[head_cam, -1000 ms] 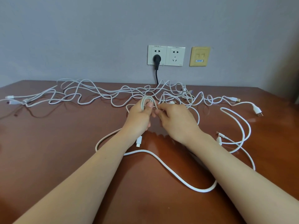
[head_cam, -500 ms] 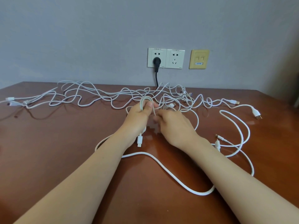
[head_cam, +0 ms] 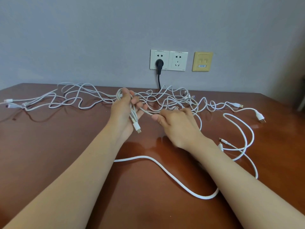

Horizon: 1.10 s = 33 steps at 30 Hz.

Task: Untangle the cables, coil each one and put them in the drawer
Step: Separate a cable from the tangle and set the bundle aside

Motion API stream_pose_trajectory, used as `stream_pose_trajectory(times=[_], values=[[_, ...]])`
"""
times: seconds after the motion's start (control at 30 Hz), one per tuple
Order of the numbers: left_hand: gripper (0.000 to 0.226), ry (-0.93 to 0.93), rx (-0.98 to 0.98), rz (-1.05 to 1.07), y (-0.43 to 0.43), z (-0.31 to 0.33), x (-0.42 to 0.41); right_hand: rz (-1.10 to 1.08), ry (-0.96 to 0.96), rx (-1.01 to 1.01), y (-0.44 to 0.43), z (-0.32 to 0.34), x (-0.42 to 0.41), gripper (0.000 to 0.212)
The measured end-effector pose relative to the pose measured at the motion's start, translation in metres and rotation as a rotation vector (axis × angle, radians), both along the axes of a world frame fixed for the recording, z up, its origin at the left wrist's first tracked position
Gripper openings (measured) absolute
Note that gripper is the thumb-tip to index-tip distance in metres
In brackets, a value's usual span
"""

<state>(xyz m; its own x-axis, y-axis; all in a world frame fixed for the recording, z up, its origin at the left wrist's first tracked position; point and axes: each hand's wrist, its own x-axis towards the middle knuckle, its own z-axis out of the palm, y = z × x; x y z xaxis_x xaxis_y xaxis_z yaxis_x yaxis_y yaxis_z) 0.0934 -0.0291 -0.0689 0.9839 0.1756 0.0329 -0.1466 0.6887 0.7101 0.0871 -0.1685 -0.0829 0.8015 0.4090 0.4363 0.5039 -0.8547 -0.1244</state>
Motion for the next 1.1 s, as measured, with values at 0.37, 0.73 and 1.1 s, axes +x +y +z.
stream_pose_trajectory(times=[0.37,0.73,1.1], values=[[0.038,0.018,-0.015,-0.045,0.014,0.007,-0.002,0.132,-0.128,0.149,-0.011,0.004,-0.001,0.010],[0.033,0.008,0.461,0.068,0.002,0.001,-0.005,0.323,-0.459,-0.003,0.004,-0.011,0.002,0.012],[0.058,0.137,0.963,-0.128,-0.011,-0.007,-0.016,0.285,-0.141,0.310,0.005,0.001,-0.008,0.031]])
